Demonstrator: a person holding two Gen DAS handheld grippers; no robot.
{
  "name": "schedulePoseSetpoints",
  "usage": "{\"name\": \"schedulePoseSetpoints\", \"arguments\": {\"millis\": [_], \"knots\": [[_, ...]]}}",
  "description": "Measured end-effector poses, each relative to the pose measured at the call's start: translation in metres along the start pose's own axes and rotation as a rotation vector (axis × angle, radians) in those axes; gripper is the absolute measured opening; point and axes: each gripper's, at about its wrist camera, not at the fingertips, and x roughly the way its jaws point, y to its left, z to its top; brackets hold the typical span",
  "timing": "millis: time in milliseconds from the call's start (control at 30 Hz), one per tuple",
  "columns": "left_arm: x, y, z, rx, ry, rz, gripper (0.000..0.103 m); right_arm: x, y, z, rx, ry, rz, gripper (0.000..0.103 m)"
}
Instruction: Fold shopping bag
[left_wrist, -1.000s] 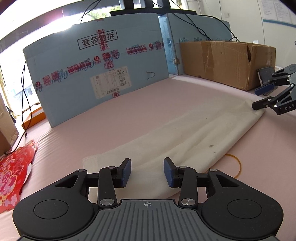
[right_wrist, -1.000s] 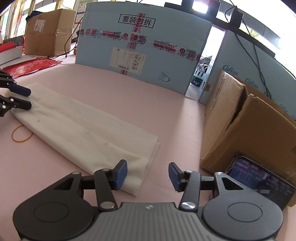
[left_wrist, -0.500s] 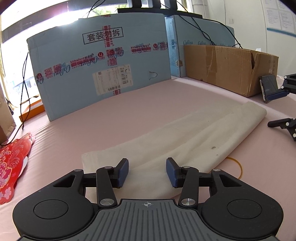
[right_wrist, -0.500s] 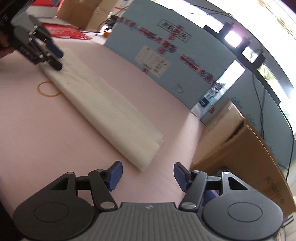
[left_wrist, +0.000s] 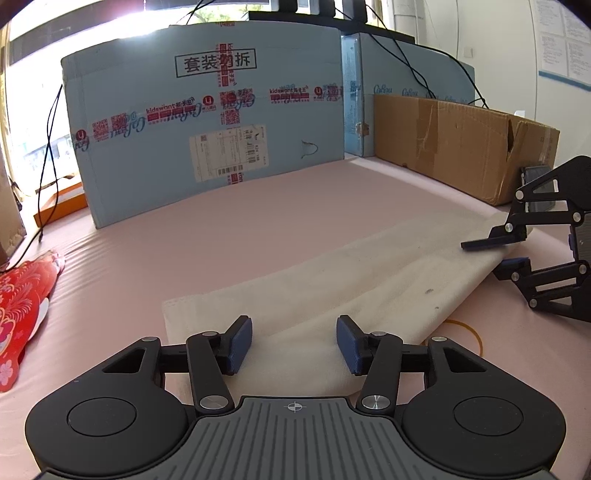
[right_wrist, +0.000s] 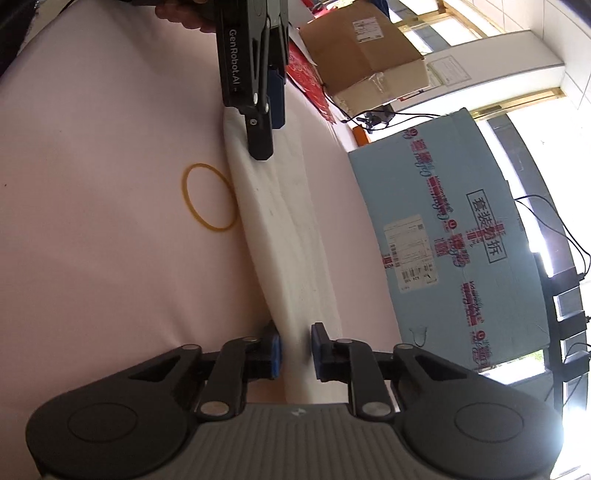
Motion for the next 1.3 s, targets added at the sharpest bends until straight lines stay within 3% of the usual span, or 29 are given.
{"name": "schedulePoseSetpoints", "arguments": {"millis": [100, 167, 233, 367, 467, 533, 633, 700, 767, 867, 1067, 1300], "knots": [[-0.011, -0.014, 0.004, 0.115, -0.096, -0.078, 0.051, -0.002, -0.010, 0.000, 0.043, -0.005, 0.051, 0.014], [-0.012, -0.025, 0.007, 0.173, -0.114, -0.170, 0.052, -0.002, -0.018, -0.002, 0.074, -0.011, 0.084, 0.014], [-0.004, -0.041, 0.009, 0.254, -0.064, -0.241, 0.052, -0.003, -0.022, -0.002, 0.097, -0.017, 0.109, 0.014], [0.007, -0.055, 0.007, 0.372, 0.011, -0.245, 0.052, -0.017, -0.030, -0.004, 0.159, -0.041, 0.184, 0.014], [0.006, -0.046, 0.009, 0.364, 0.047, -0.308, 0.049, -0.033, -0.044, -0.006, 0.244, -0.066, 0.267, 0.013], [0.006, -0.037, 0.010, 0.351, 0.076, -0.362, 0.038, -0.037, -0.054, -0.012, 0.303, -0.060, 0.309, 0.013], [0.018, -0.008, 0.013, 0.202, 0.119, -0.488, 0.032, -0.034, -0.071, -0.024, 0.412, -0.039, 0.370, 0.014], [0.028, 0.012, 0.014, 0.077, 0.137, -0.563, 0.030, -0.024, -0.086, -0.038, 0.550, -0.030, 0.464, 0.016], [0.037, 0.031, 0.010, -0.042, 0.145, -0.608, 0.029, -0.011, -0.106, -0.063, 0.743, -0.034, 0.567, 0.018], [0.049, 0.057, -0.002, -0.232, 0.153, -0.653, 0.029, 0.002, -0.126, -0.100, 0.972, -0.025, 0.633, 0.020], [0.055, 0.082, -0.015, -0.431, 0.140, -0.633, 0.031, 0.005, -0.130, -0.129, 1.115, 0.012, 0.626, 0.022], [0.048, 0.093, -0.020, -0.494, 0.113, -0.544, 0.031, 0.012, -0.133, -0.169, 1.420, -0.007, 0.651, 0.022]]}}
